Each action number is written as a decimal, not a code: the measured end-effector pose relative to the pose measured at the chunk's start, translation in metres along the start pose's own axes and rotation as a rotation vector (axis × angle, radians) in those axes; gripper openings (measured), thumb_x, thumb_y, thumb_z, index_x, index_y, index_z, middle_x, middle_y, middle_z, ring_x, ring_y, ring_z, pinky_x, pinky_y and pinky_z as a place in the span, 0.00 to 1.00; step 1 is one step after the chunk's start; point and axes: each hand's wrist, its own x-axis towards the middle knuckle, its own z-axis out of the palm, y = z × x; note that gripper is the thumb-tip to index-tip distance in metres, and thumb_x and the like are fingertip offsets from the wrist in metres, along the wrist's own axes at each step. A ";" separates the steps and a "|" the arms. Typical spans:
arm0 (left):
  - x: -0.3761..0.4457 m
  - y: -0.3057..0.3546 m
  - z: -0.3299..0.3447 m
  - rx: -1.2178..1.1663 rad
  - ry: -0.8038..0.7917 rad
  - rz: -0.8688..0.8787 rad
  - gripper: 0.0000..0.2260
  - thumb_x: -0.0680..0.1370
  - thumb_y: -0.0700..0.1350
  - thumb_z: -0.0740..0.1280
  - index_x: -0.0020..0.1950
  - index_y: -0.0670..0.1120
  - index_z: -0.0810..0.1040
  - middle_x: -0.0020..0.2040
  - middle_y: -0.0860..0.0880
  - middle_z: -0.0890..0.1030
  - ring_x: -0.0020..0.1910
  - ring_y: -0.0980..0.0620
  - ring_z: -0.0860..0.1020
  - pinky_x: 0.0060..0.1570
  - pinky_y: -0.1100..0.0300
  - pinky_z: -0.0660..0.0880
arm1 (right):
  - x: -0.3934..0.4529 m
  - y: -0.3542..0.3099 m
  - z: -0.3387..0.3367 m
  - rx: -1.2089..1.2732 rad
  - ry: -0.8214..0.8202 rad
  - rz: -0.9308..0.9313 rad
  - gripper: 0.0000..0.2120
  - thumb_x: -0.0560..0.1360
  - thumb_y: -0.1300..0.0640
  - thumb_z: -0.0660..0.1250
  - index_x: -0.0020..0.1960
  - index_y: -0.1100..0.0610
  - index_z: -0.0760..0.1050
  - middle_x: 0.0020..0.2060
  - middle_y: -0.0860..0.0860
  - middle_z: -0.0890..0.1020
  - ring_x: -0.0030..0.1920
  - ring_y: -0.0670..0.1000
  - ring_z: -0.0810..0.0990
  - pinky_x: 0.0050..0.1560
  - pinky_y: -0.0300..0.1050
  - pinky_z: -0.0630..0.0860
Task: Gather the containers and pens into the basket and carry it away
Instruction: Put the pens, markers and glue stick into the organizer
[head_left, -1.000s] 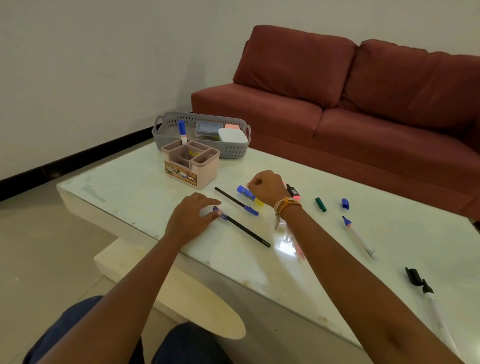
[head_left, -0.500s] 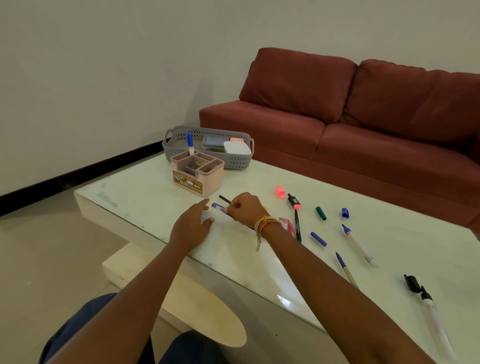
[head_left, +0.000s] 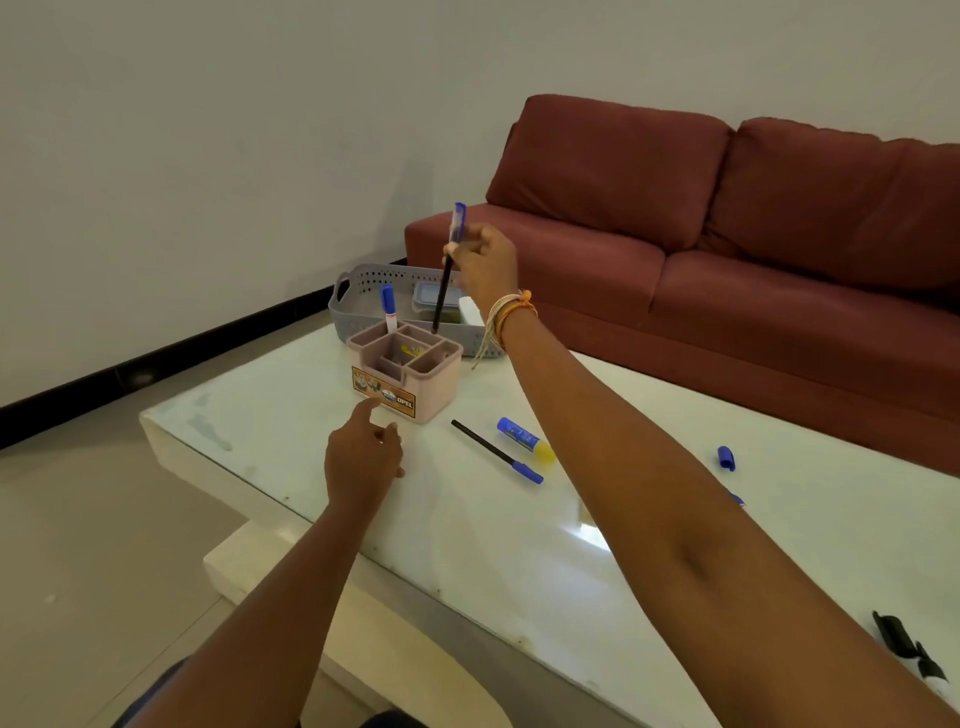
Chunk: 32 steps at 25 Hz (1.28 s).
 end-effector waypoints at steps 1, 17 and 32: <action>0.002 0.001 0.000 0.027 0.005 0.004 0.16 0.78 0.45 0.65 0.66 0.49 0.72 0.35 0.51 0.83 0.24 0.58 0.79 0.35 0.67 0.75 | 0.008 0.001 0.005 -0.035 0.033 -0.034 0.08 0.73 0.67 0.68 0.47 0.55 0.77 0.37 0.52 0.82 0.44 0.58 0.83 0.51 0.55 0.80; 0.011 0.005 0.002 0.226 -0.067 0.118 0.18 0.78 0.52 0.62 0.67 0.57 0.68 0.38 0.51 0.84 0.39 0.50 0.81 0.46 0.51 0.80 | 0.001 0.067 0.027 -0.677 -0.226 0.134 0.13 0.72 0.61 0.70 0.55 0.63 0.81 0.47 0.59 0.84 0.45 0.54 0.78 0.47 0.39 0.73; 0.002 0.005 -0.003 0.206 -0.093 0.100 0.07 0.77 0.48 0.62 0.48 0.51 0.79 0.28 0.53 0.81 0.29 0.58 0.79 0.35 0.66 0.70 | -0.069 0.048 -0.037 -0.901 -0.655 0.558 0.08 0.70 0.57 0.73 0.38 0.58 0.75 0.35 0.52 0.82 0.32 0.48 0.79 0.33 0.39 0.79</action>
